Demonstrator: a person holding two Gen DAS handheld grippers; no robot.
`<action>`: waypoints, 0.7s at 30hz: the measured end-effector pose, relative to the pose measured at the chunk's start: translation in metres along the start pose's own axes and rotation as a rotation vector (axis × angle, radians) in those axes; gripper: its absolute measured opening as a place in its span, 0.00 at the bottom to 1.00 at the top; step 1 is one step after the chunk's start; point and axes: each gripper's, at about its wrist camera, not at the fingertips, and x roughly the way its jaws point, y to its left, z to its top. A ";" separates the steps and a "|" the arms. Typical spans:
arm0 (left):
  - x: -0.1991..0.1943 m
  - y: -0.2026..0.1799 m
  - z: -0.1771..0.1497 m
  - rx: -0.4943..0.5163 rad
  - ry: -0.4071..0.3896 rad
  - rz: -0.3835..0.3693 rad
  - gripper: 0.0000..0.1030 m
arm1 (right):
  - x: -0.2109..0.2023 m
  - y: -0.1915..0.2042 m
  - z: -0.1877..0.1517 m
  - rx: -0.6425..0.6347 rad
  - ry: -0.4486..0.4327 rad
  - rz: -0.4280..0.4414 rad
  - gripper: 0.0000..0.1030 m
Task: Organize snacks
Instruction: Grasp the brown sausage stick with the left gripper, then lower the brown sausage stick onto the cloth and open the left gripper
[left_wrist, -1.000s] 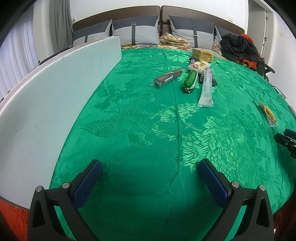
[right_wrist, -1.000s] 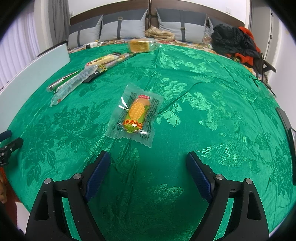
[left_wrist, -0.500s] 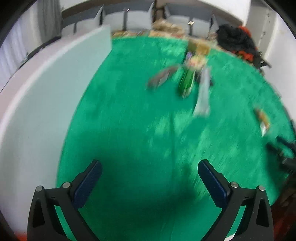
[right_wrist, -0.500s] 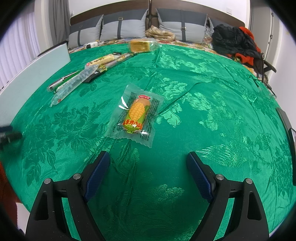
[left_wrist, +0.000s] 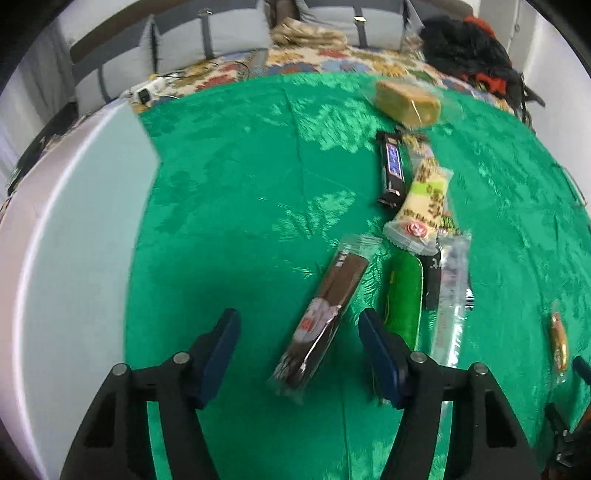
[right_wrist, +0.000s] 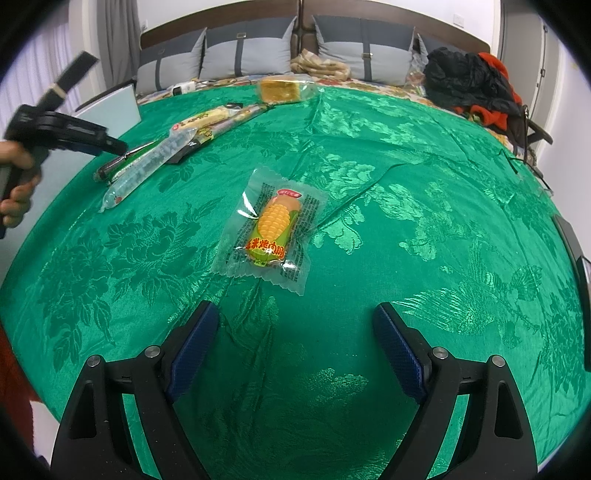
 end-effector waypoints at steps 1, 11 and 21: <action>0.006 -0.004 0.001 0.017 0.007 -0.002 0.62 | 0.000 0.000 0.000 0.000 0.000 0.000 0.87; -0.002 0.007 -0.022 -0.062 -0.003 -0.008 0.18 | 0.001 0.001 0.000 -0.003 0.000 0.003 0.87; -0.061 0.009 -0.141 -0.158 -0.046 -0.043 0.18 | 0.001 0.001 0.000 -0.003 -0.001 0.003 0.87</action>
